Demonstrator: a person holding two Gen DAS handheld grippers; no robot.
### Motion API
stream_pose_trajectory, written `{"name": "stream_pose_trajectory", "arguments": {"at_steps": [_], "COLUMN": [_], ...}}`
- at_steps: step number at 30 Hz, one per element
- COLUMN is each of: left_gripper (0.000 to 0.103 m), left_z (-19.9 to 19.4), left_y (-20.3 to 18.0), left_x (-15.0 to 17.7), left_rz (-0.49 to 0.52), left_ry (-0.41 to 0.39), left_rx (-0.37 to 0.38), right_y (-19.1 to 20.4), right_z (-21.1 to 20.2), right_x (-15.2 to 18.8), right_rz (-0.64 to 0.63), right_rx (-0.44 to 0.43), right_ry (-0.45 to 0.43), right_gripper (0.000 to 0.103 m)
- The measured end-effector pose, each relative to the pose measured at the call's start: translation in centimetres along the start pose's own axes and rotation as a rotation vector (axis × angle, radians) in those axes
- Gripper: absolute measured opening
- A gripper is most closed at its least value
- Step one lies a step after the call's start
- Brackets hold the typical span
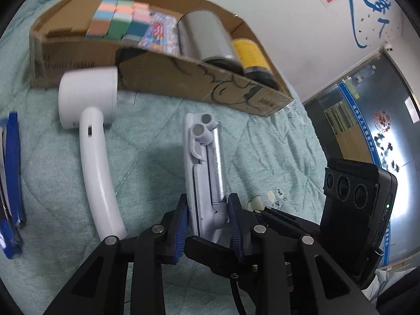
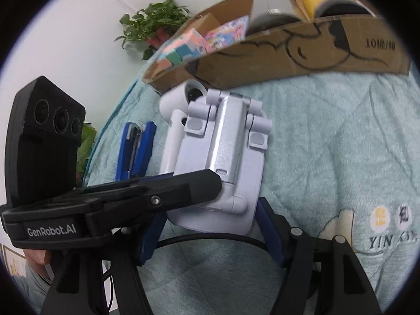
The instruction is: Organize rigid objects
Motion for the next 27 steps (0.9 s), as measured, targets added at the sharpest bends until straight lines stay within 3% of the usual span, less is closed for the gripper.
{"name": "stream_pose_trajectory", "arguments": {"at_steps": [10, 16, 18, 20, 23, 27], "left_gripper": [0.025, 0.021, 0.021, 0.019, 0.018, 0.018], "left_z": [-4.2, -5.3, -6.0, -6.3, -6.0, -5.4], "left_y": [-1.4, -1.8, -1.6, -1.5, -1.6, -0.4], "left_x": [-6.0, -9.1, -10.0, -11.5, -13.2, -14.4], "left_rz": [0.064, 0.108, 0.121, 0.136, 0.136, 0.11], "left_ry": [-0.15, -0.178, -0.189, -0.202, -0.201, -0.201], "left_rx": [-0.008, 0.013, 0.033, 0.02, 0.056, 0.062], "right_y": [3.8, 5.2, 5.5, 5.5, 6.3, 6.4], "right_z": [-3.1, -3.7, -3.3, -2.3, -0.2, 0.8], "right_x": [-4.6, -7.3, -7.8, -8.3, -8.5, -9.0], "right_rz": [-0.137, -0.177, -0.174, -0.173, -0.185, -0.177], "right_rx": [-0.011, 0.029, 0.028, 0.052, 0.026, 0.009], "right_ry": [-0.148, -0.192, -0.181, -0.16, -0.096, -0.082], "right_gripper": [0.067, 0.066, 0.063, 0.042, 0.031, 0.032]}}
Point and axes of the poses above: each gripper's, at about its wrist camera, not at the fingertips, and z roughly the way its jaws point, y to its left, x to its underside, the point moved 10 cm from there along z, roughly the way its jaws point, and after that the axes turned 11 degrees about z, right-handed, at the moved point
